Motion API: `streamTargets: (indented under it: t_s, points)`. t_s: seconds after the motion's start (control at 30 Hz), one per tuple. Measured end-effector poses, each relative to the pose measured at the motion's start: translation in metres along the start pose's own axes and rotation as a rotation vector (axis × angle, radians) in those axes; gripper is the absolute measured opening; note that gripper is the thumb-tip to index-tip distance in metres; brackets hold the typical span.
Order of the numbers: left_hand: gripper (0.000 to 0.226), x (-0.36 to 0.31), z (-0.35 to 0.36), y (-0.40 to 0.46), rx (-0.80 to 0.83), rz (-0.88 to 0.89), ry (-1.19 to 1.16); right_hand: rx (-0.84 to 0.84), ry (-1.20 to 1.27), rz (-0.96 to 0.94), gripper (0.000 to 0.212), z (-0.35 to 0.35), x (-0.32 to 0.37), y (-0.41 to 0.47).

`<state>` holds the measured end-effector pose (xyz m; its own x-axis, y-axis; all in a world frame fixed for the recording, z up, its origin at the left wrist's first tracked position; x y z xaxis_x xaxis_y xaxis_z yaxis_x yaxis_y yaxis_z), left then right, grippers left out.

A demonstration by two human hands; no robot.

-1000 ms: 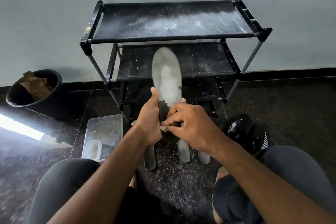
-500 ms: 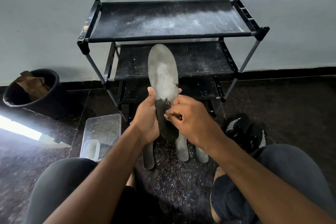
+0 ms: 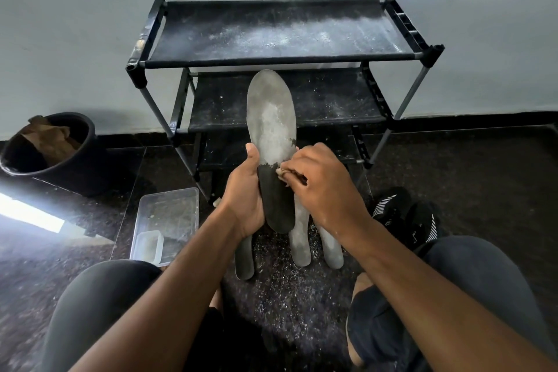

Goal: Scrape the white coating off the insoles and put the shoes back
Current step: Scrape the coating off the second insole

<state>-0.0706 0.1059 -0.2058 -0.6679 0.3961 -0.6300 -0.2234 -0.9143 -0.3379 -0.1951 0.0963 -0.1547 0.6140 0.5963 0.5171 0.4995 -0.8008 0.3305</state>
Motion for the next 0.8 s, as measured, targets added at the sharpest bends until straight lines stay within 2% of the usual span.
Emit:
streamTargets:
  t_s: [0.23,0.43,0.63,0.8]
  points:
    - [0.072,-0.007,0.001,-0.004,0.011,0.014,-0.026,0.049,0.050,-0.075,0.008,0.009,0.008,-0.006]
    - [0.059,-0.001,0.008,-0.005,0.015,0.027,0.034,-0.059,-0.036,0.037,0.007,-0.005,-0.006,0.001]
    - [0.071,-0.011,-0.004,-0.001,-0.055,0.075,0.040,0.119,0.008,-0.040,0.009,0.011,0.003,-0.007]
    - [0.065,0.000,0.000,-0.003,-0.072,0.040,0.093,-0.077,-0.054,0.052,0.011,-0.011,-0.015,0.003]
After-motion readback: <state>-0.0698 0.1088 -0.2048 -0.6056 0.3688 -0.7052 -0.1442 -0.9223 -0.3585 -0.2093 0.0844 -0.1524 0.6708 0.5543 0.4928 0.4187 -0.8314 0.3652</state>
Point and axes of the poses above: each hand's wrist, its own y-axis towards the middle knuckle, its own z-axis out of the palm, x = y × z, the point moved 4 cm from there along y, towards the middle knuckle, and after that the axes turned 8 degrees about x, right-handed, at the moved point
